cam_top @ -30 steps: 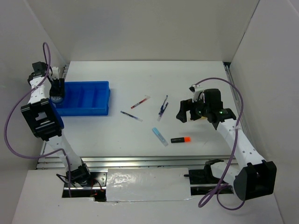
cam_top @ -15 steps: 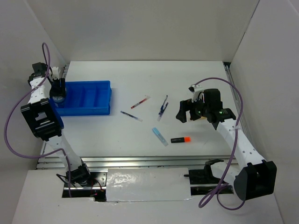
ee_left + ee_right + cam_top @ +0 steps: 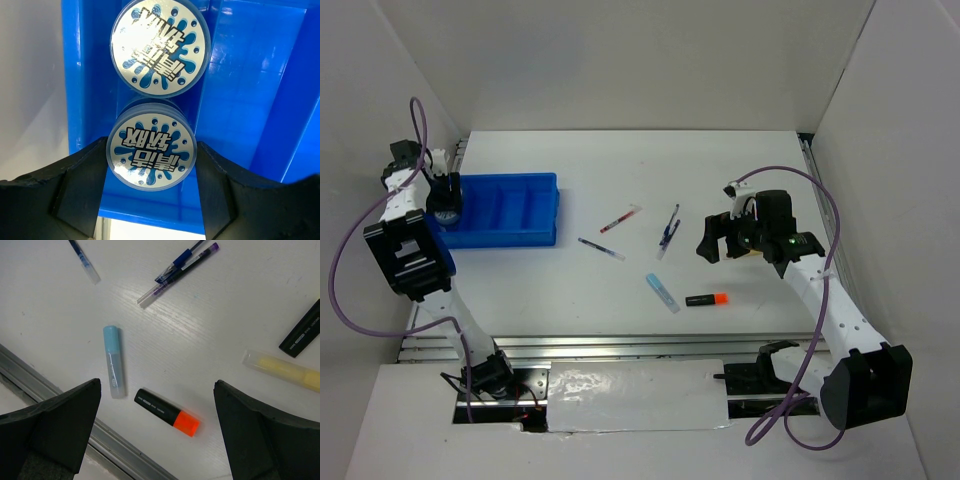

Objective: Sort the stationery into containers

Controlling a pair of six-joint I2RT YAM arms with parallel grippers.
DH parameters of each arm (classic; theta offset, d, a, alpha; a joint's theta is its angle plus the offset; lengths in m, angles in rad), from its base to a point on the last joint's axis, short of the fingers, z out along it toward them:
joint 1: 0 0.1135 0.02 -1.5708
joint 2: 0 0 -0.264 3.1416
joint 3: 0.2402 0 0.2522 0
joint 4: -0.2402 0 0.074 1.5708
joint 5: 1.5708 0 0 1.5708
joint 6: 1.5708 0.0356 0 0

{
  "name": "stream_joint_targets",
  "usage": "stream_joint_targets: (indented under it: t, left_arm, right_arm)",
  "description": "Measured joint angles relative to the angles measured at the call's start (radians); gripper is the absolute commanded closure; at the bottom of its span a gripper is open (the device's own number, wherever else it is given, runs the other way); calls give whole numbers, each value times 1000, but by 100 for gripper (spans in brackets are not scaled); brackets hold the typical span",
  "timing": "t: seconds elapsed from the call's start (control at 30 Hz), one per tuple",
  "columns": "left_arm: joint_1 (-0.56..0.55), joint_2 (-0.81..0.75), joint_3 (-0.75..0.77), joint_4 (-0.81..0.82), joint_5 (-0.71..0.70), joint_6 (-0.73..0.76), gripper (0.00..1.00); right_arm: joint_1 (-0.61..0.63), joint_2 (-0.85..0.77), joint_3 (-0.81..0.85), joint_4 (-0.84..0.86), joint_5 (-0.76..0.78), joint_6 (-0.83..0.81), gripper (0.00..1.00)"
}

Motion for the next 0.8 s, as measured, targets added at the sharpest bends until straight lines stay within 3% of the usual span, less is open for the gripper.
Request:
stream_joint_targets:
  t: [0.53, 0.63, 0.8]
  left_arm:
    - [3, -4, -4, -8, 74, -5, 13]
    - [2, -22, -3, -17, 94, -7, 15]
    - [-6, -117, 13, -43, 146, -3, 27]
  right_arm:
    - [0, -2, 0, -2, 6, -6, 0]
    - [0, -6, 0, -2, 6, -7, 0]
    - [1, -7, 3, -3, 6, -7, 0]
